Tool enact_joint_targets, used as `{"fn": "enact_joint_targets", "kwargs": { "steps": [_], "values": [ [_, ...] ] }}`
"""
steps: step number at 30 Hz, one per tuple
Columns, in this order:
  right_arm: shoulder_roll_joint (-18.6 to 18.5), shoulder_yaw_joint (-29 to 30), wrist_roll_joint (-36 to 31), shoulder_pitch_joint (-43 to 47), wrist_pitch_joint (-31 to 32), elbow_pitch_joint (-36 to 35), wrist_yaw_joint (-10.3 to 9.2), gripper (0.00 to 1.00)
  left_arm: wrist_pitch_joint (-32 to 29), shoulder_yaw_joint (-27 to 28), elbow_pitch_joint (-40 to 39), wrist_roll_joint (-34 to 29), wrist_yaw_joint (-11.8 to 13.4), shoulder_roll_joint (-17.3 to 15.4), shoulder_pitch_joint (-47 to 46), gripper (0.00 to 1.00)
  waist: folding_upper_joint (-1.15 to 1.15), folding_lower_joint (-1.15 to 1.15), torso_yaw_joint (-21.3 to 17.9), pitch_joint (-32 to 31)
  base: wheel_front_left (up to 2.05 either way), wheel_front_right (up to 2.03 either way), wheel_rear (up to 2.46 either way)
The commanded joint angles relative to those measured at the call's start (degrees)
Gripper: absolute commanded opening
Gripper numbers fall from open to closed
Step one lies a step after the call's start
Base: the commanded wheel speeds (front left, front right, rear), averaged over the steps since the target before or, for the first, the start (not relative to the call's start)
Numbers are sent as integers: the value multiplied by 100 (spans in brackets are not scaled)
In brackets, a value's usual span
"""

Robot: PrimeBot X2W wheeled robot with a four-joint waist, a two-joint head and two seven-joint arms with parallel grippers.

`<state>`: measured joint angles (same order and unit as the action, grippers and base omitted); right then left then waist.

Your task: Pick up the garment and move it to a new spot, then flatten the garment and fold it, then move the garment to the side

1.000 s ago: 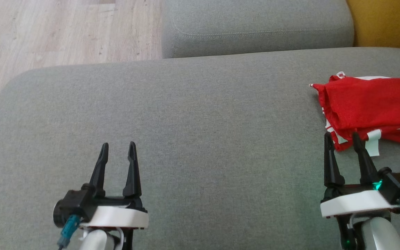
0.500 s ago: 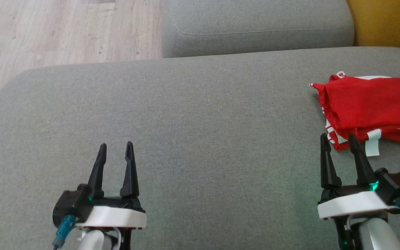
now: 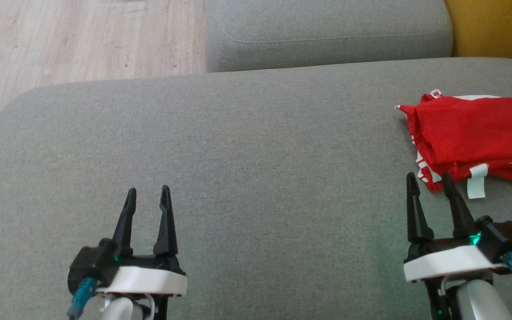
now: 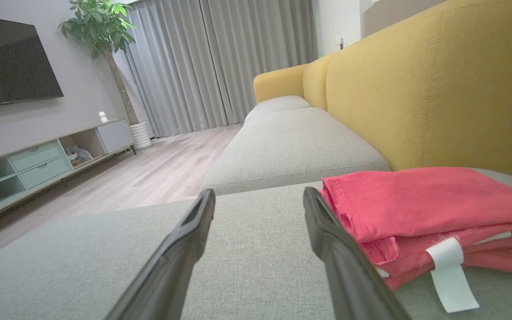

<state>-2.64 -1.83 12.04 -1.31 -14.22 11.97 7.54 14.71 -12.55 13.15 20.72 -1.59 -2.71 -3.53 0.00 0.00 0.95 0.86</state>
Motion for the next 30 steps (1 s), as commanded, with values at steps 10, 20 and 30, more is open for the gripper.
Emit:
{"fn": "enact_joint_targets", "kwargs": {
  "steps": [10, 20, 30],
  "values": [
    [-7, -11, 312, 69, 65, 289, 0, 0, -72, 33, 279, 311, -19, -4, 100, 0, 0, 0, -10, 12, 0, 0, 0],
    [-42, 19, 991, 18, 201, 288, -1, 0, -232, 175, 269, 893, -66, -17, 67, 0, 0, 0, -17, 5, 0, 0, 0],
    [-67, 55, 1657, -26, 340, 280, -1, 0, -392, 319, 253, 1469, -113, -27, 38, 0, 0, 0, -24, -2, 0, 0, 0]
  ]
}}
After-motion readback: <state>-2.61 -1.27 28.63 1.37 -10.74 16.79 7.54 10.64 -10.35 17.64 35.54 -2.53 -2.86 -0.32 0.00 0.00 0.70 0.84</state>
